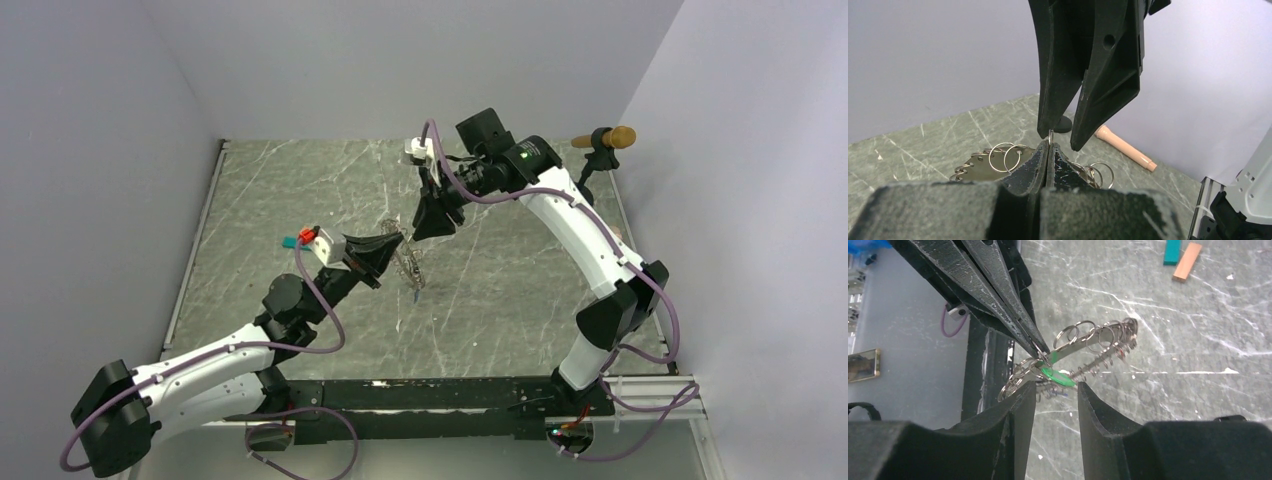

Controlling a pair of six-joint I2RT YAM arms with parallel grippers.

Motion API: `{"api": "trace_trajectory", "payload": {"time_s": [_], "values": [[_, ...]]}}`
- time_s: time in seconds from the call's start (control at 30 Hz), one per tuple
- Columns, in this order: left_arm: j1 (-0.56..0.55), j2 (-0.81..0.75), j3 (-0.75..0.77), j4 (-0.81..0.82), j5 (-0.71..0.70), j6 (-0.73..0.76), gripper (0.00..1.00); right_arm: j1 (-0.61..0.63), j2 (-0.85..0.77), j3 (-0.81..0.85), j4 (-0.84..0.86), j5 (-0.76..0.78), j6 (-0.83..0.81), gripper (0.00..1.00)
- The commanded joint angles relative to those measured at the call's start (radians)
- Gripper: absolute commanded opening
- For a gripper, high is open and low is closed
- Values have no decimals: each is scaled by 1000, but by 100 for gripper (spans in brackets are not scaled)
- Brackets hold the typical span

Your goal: Put the keys on the keyring

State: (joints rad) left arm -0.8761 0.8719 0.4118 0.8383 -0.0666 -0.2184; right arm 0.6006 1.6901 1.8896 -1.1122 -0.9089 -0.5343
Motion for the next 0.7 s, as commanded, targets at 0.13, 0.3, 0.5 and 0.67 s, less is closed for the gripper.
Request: {"api": "trace_trajectory", "payload": {"time_s": [0.13,0.3,0.5,0.67], "values": [[-5,-16,7,142,68,14,0,-5,3,49,-14,-116,-20,38],[-4,-12,1,165,83,4,0,-5,11,45,-26,-167,-39,28],[-3,-6,-5,195,88,-4,0,4,14,13,-34,-205,-63,20],[2,-8,-12,211,95,-11,0,13,8,-10,-41,-215,-81,18]]}}
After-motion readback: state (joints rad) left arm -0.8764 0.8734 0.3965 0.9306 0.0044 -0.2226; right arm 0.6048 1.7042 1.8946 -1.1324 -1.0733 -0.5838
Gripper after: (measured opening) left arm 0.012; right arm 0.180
